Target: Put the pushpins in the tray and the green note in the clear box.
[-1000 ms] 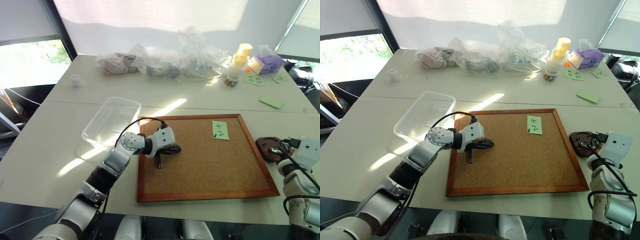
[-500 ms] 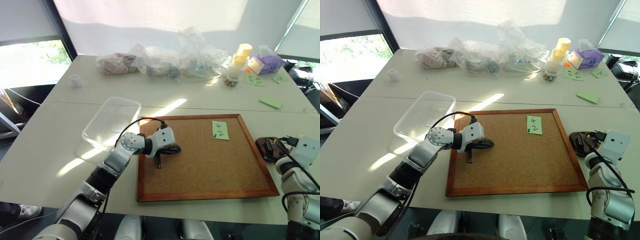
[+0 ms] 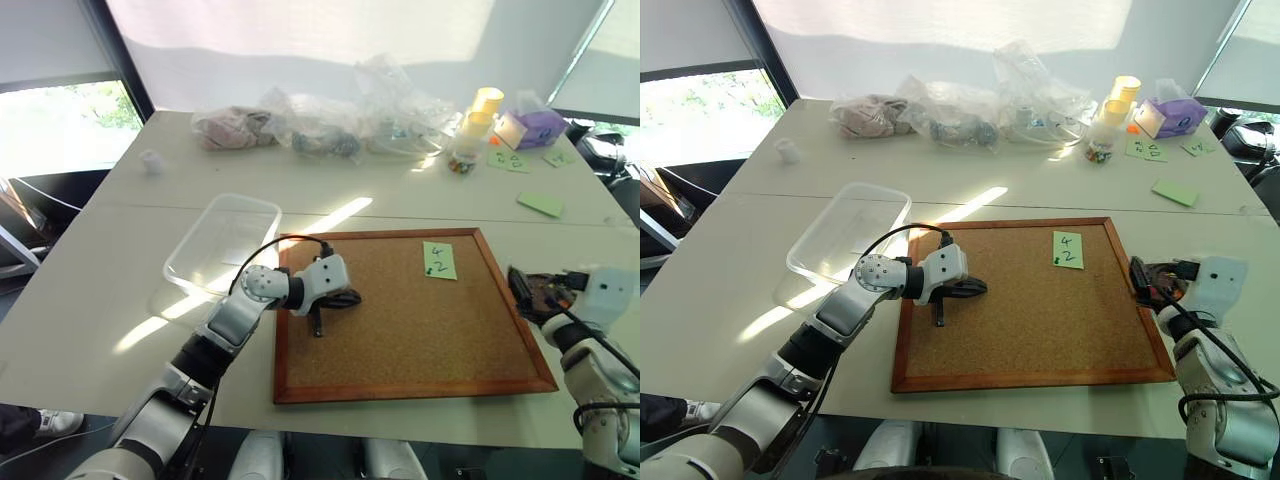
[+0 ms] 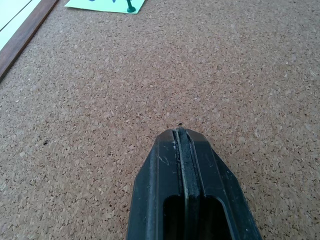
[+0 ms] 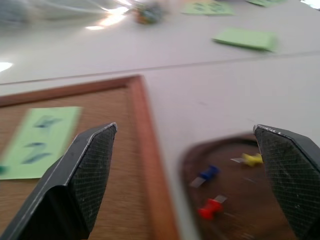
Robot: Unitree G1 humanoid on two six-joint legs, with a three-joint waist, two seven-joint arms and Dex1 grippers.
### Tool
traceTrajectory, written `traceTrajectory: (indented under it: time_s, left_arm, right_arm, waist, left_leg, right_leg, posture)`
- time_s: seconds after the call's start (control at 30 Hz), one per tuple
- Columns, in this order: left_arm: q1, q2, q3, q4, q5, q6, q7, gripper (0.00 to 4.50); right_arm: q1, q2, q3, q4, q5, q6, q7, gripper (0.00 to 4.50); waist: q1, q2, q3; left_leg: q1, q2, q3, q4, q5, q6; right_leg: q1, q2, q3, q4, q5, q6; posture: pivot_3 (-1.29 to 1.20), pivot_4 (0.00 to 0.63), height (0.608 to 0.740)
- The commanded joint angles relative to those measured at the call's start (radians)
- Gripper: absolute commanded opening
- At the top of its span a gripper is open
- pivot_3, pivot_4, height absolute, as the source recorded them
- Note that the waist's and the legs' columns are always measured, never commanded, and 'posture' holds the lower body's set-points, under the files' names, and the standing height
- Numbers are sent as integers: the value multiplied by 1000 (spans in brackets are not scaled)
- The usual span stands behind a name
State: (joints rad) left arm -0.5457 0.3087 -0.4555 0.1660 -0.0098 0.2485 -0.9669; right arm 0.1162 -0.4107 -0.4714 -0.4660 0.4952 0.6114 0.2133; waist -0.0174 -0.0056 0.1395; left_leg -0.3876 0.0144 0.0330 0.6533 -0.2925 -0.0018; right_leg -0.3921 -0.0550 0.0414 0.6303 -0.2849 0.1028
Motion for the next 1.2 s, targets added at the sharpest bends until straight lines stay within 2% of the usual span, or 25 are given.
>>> traceTrajectory:
  time_s: [0.03,0.3,0.63,0.77,0.83,0.93,0.97,1.2]
  left_arm:
    - [31,20,-40,79,41,19,-18,0]
    - [18,7,-39,102,48,3,-11,0]
    - [28,8,-38,90,48,10,-6,0]
    - [30,9,-37,88,48,13,-6,0]
    - [29,9,-36,89,48,14,-5,0]
    - [28,8,-36,90,48,14,-4,0]
    - [28,8,-36,90,48,15,-4,0]
    - [27,6,-39,92,47,15,-6,0]
  right_arm:
    - [-7,-14,96,-61,8,14,52,4467]
    - [-134,29,241,110,-75,-47,59,4467]
    - [-187,50,281,226,-132,-100,69,4467]
    - [-186,56,291,245,-143,-108,72,2721]
    - [-187,58,291,249,-143,-111,72,1593]
    - [-185,62,288,245,-141,-114,71,197]
    - [-183,64,288,242,-141,-115,71,90]
    - [-176,66,282,236,-146,-120,68,90]
  waist:
    - [1,-1,0]
    - [4,-2,0]
    - [4,-2,0]
    - [4,-2,0]
    - [4,-2,0]
    - [4,-2,0]
    - [4,-2,0]
    - [4,-2,0]
  left_leg:
    - [0,0,0,0,0,0]
    - [-1,0,0,2,0,0]
    - [-1,0,0,2,0,0]
    - [-1,0,0,2,0,0]
    - [-1,0,0,2,0,0]
    - [-1,0,0,2,0,0]
    - [-1,0,0,2,0,0]
    - [-1,0,0,3,0,0]
  right_leg:
    - [0,0,0,0,0,0]
    - [0,0,0,0,-1,-2]
    - [0,-1,0,0,0,0]
    - [0,-1,0,0,0,0]
    - [0,-1,0,0,0,0]
    - [0,-1,0,0,0,0]
    - [0,-1,0,0,0,0]
    - [0,-2,0,0,0,-1]
  posture:
    - [0,150,740]
    - [0,150,740]
    - [0,150,740]
    - [0,150,740]
    - [0,150,740]
    - [0,150,740]
    - [0,150,740]
    - [0,150,740]
